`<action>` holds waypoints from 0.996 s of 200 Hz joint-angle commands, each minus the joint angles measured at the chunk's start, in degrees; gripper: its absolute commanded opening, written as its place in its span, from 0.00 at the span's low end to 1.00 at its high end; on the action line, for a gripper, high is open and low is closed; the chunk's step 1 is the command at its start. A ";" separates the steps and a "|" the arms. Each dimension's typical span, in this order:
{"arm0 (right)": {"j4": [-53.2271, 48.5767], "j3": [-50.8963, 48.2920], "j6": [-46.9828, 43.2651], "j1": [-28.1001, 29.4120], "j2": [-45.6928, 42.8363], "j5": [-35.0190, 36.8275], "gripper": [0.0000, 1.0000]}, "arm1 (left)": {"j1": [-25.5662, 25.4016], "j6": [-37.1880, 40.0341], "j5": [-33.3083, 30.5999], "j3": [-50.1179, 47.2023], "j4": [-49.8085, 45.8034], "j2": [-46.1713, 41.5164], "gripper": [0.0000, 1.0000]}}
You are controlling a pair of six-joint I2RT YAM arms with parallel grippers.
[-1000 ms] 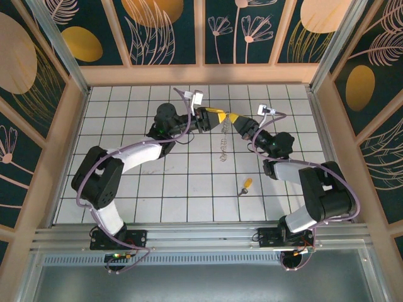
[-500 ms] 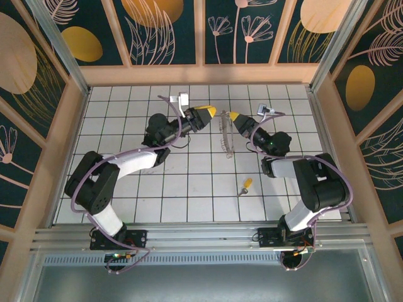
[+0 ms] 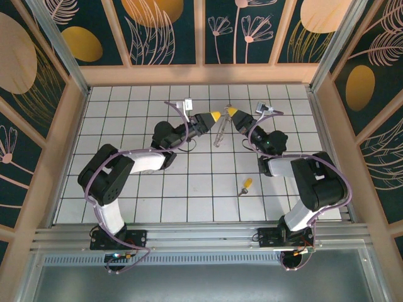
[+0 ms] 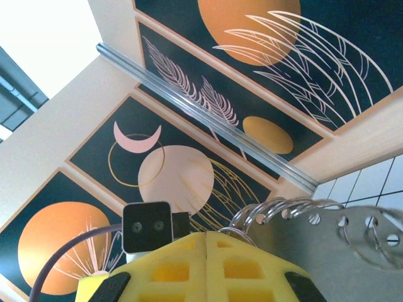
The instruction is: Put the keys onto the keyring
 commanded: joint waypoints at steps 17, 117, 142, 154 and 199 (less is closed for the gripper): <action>8.54 1.66 1.02 0.59 -0.02 1.39 0.00 | -0.76 -1.39 -0.76 1.42 4.46 1.88 0.38; 8.46 1.25 1.28 1.47 -1.03 0.76 0.00 | -1.83 -1.15 -1.74 4.91 4.75 3.64 0.33; 8.44 1.04 1.20 1.70 -1.25 0.74 0.00 | -1.82 -1.10 -1.81 5.13 4.73 3.85 0.32; 8.37 0.87 1.07 1.76 -1.42 0.84 0.00 | -1.83 -0.89 -1.88 4.95 4.50 3.73 0.31; 8.02 0.15 0.60 1.40 -1.95 1.55 0.00 | -1.83 1.65 -5.63 -0.02 2.62 0.44 0.33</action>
